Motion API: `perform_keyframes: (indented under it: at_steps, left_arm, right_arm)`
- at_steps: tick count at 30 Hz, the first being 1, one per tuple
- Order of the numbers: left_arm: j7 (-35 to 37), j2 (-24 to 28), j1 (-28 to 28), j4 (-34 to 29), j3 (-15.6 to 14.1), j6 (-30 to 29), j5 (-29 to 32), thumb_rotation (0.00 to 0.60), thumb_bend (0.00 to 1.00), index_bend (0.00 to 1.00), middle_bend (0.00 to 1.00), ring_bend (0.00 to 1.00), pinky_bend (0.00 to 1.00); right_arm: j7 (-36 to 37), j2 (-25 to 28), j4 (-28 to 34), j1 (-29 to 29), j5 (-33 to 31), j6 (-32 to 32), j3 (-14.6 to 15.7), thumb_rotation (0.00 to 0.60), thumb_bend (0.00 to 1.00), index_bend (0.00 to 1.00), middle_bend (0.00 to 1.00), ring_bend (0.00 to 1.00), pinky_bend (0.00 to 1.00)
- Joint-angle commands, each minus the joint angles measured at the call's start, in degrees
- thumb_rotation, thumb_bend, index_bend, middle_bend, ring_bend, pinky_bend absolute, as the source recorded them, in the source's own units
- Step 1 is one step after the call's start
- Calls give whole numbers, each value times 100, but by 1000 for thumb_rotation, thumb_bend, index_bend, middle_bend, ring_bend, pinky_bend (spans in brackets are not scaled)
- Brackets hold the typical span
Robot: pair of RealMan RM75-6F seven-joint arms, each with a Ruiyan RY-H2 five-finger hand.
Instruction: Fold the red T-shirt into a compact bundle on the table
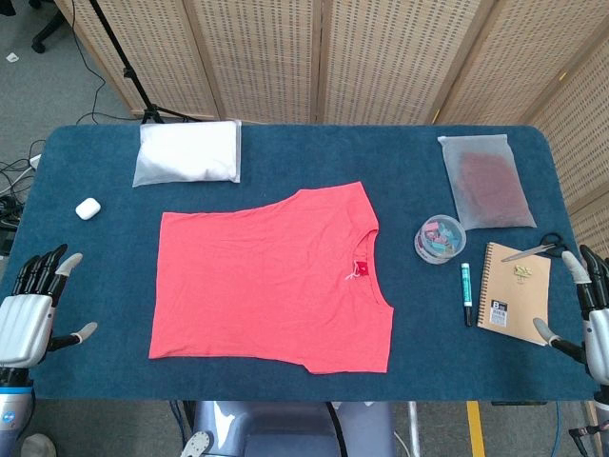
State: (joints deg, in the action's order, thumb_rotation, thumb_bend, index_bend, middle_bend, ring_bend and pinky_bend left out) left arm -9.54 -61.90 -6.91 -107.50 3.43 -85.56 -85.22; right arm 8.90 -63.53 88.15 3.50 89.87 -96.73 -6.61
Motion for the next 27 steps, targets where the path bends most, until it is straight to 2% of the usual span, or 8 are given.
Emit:
perform_keyframes:
  at_steps: [1, 6, 8, 12, 16, 21, 27]
  left_arm:
    - [-26, 16, -7, -24, 0, 39, 34, 600, 0, 0, 0, 0, 0]
    - [-15, 24, -21, -14, 2, 50, 4, 600, 0, 0, 0, 0, 0]
    - [15, 22, -26, 9, -3, 39, -51, 600, 0, 0, 0, 0, 0]
    - [21, -10, -39, 72, -3, 38, -93, 600, 0, 0, 0, 0, 0]
    - [39, -23, -79, 84, -26, 147, -73, 600, 0, 0, 0, 0, 0]
    - [63, -11, -107, 60, -23, 198, -63, 600, 0, 0, 0, 0, 0]
    - [-19, -56, -132, 75, 23, 228, 53, 600, 0, 0, 0, 0, 0]
  right_arm:
    - [-101, 31, 52, -6, -13, 82, 26, 600, 166, 6, 0, 0, 0]
    - [-242, 75, 160, 0, 45, 253, 143, 600, 16, 6, 0, 0, 0]
    - [-260, 156, 278, 33, 155, 456, 287, 600, 0, 21, 0, 0, 0]
    - [-57, 256, 431, 221, 639, 874, 606, 600, 0, 116, 0, 0, 0]
    - [145, 47, 254, 441, 1287, 1033, 835, 600, 0, 221, 0, 0, 0]
    - [-126, -668, -408, 698, 1874, 1217, 973, 600, 54, 275, 0, 0, 0]
    - [-513, -1305, -823, 972, 1952, 1802, 1068, 600, 155, 311, 0, 0, 0]
